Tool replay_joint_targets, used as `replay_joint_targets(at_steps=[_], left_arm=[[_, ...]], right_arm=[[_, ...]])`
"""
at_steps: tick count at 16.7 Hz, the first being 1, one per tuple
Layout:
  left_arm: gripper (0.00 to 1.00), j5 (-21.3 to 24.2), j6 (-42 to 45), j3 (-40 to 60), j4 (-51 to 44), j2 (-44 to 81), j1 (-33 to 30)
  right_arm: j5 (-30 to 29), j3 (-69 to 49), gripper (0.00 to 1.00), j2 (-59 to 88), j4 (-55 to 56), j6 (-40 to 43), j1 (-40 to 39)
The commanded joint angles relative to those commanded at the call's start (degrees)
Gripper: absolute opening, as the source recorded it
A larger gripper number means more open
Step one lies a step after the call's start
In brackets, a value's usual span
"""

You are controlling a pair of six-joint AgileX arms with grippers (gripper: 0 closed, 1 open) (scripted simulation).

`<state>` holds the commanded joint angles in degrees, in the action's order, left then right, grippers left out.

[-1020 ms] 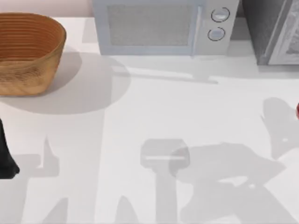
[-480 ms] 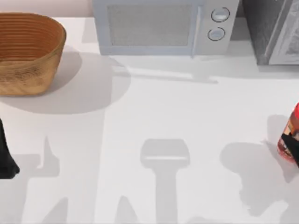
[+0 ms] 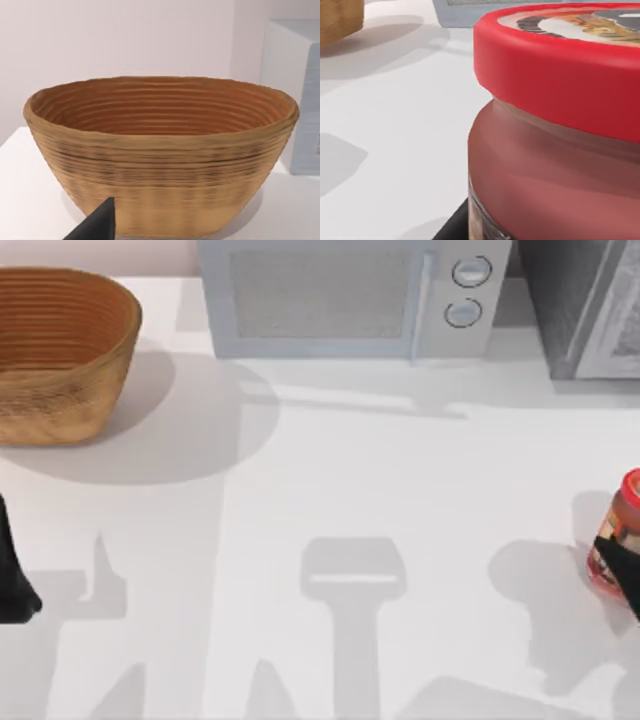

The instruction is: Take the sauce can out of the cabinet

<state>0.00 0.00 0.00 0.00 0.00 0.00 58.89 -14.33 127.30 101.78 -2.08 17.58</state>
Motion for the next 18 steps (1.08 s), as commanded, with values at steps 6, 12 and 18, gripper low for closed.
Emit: replay_joint_targets(at_steps=[6, 12, 18], left_arm=[[1.00, 0.00, 0.00, 0.00, 0.00, 0.00, 0.00], [1.00, 0.00, 0.00, 0.00, 0.00, 0.00, 0.00], [1.00, 0.00, 0.00, 0.00, 0.00, 0.00, 0.00]], right_arm=[[-8.75, -6.15, 0.00, 0.14, 4.11, 0.67, -9.61], [-10.58, -7.47, 0.00, 0.16, 4.96, 0.84, -11.51], [-10.58, -7.47, 0.45, 0.16, 4.96, 0.84, -11.51]])
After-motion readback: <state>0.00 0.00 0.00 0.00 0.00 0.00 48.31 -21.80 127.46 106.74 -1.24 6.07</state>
